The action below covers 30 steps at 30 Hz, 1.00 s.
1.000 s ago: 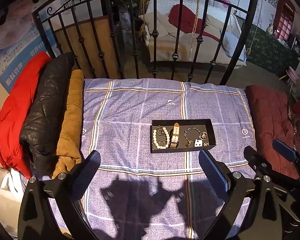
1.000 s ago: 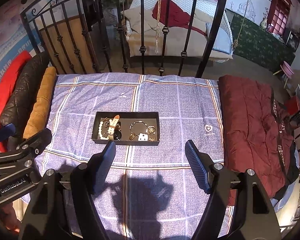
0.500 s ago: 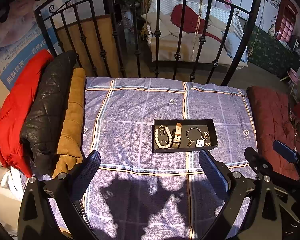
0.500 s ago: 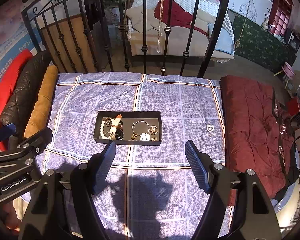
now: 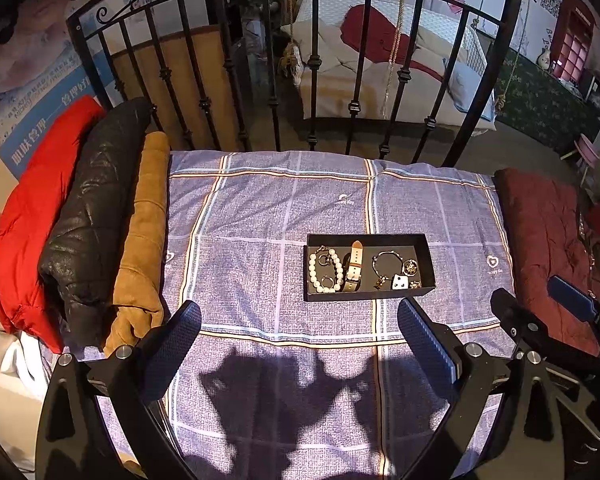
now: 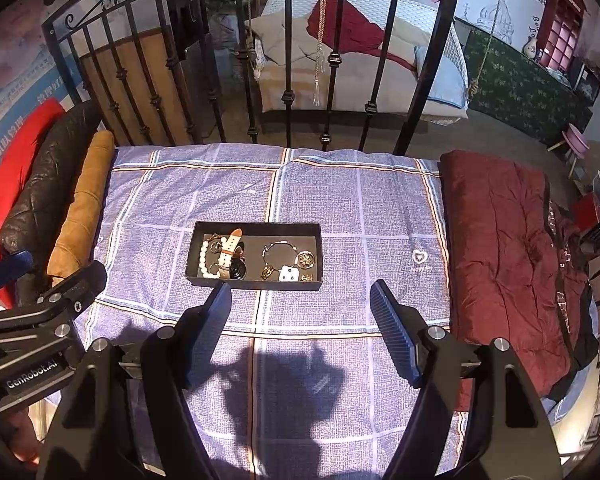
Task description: Organize jewelry
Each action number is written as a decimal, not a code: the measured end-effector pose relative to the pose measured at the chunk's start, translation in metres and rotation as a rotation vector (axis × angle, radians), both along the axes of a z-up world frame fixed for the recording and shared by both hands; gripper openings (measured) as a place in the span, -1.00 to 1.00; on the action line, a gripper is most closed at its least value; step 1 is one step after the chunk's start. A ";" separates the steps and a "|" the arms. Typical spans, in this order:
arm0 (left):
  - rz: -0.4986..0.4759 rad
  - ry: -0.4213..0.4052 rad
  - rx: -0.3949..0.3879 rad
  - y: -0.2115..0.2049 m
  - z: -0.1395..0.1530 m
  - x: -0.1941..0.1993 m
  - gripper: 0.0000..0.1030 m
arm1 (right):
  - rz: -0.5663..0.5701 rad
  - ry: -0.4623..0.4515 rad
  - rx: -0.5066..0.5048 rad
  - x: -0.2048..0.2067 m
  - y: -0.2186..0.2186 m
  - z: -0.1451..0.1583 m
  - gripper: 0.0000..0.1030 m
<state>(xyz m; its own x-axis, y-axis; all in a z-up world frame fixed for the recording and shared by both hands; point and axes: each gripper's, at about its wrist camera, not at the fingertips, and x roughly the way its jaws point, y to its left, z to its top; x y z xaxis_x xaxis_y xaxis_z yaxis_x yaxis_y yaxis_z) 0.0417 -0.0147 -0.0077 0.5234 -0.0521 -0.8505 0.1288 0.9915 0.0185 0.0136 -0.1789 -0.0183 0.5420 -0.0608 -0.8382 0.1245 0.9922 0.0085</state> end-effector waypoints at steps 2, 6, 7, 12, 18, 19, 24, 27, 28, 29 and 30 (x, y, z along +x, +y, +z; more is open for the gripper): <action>-0.001 0.003 -0.003 0.000 0.000 0.000 0.87 | 0.000 0.000 0.000 0.000 0.000 0.000 0.39; -0.003 0.007 -0.006 0.000 0.000 0.001 0.87 | 0.002 -0.001 -0.002 0.001 0.000 0.000 0.39; -0.003 0.005 -0.005 0.000 -0.001 0.002 0.87 | 0.003 -0.001 -0.002 0.001 0.000 0.000 0.39; 0.002 0.002 0.001 0.000 -0.001 0.003 0.87 | 0.008 -0.006 -0.011 0.002 0.001 0.000 0.39; -0.002 0.011 0.001 0.001 -0.003 0.004 0.87 | 0.007 -0.004 -0.012 0.003 0.002 0.000 0.39; -0.002 0.010 0.002 0.001 -0.003 0.004 0.87 | 0.007 -0.004 -0.012 0.003 0.002 0.000 0.39; -0.003 0.012 0.001 0.001 -0.003 0.005 0.87 | 0.008 -0.003 -0.011 0.004 0.001 0.000 0.39; -0.003 0.013 0.001 0.001 -0.003 0.005 0.87 | 0.009 -0.002 -0.013 0.004 0.001 -0.001 0.39; -0.003 0.013 0.001 0.000 -0.003 0.005 0.87 | 0.008 -0.002 -0.012 0.004 0.001 -0.001 0.39; -0.003 0.015 -0.001 0.000 -0.004 0.005 0.87 | 0.008 -0.002 -0.012 0.004 0.001 -0.002 0.39; -0.004 0.017 -0.005 0.001 -0.004 0.005 0.87 | 0.008 -0.001 -0.012 0.005 0.001 -0.001 0.39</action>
<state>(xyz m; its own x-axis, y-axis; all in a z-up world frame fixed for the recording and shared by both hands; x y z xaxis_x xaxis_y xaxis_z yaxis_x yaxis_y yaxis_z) 0.0471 -0.0141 -0.0117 0.5087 -0.0584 -0.8590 0.1334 0.9910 0.0116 0.0182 -0.1782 -0.0196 0.5433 -0.0667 -0.8369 0.1165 0.9932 -0.0035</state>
